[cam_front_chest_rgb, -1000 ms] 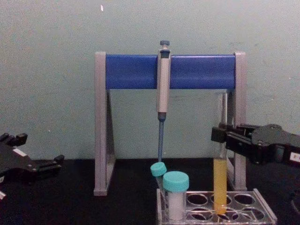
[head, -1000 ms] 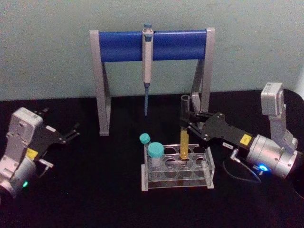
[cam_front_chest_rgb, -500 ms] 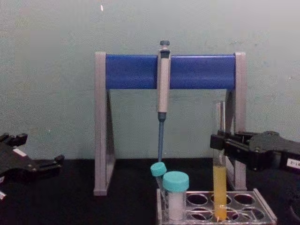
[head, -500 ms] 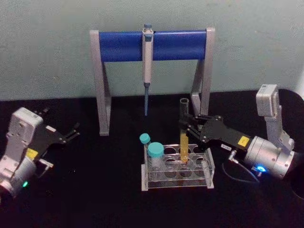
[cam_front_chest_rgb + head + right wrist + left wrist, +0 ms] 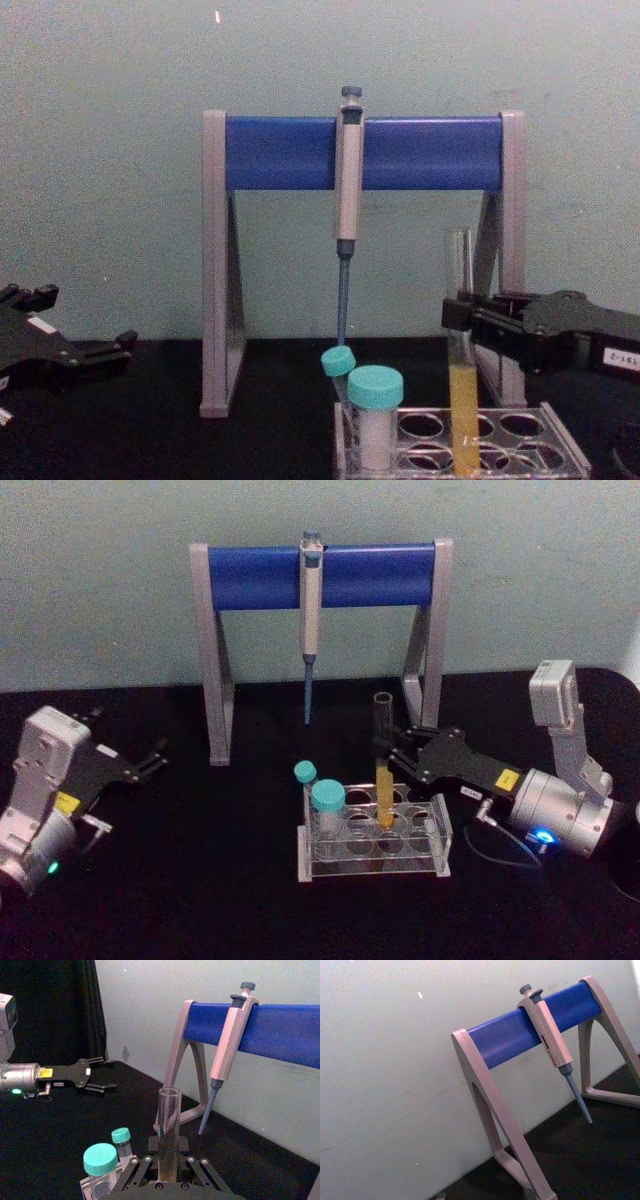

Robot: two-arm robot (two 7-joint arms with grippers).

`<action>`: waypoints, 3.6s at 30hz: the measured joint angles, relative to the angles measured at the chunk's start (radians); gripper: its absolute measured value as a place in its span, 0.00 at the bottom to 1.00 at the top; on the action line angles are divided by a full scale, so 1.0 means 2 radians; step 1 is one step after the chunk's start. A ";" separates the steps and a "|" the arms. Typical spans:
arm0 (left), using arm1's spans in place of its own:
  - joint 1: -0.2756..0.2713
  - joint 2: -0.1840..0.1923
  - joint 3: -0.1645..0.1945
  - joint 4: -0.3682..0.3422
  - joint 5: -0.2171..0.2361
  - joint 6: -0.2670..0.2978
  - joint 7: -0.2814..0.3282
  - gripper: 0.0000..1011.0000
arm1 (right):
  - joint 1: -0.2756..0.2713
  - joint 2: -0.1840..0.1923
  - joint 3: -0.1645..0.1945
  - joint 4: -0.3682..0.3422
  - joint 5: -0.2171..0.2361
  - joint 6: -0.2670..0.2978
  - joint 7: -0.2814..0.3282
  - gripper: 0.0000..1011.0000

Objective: Pick up the test tube from the test tube rack, shake it, then place it back into the test tube rack.

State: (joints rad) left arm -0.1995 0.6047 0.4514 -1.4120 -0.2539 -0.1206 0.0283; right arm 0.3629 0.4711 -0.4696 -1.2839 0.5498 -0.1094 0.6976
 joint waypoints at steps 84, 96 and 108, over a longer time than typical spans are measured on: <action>0.000 0.000 0.000 0.000 0.000 0.000 0.000 0.99 | 0.008 0.002 -0.012 0.007 -0.012 0.026 -0.007 0.81; 0.000 0.000 0.000 0.000 0.000 0.000 0.000 0.99 | 0.008 0.002 -0.012 0.006 -0.011 0.025 -0.007 0.99; 0.000 0.000 0.000 0.000 0.000 0.000 0.000 0.99 | -0.021 0.008 0.014 -0.049 -0.018 0.002 -0.050 0.99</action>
State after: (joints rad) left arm -0.1995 0.6047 0.4514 -1.4120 -0.2539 -0.1205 0.0283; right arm 0.3200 0.4880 -0.4416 -1.3828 0.5142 -0.1063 0.5970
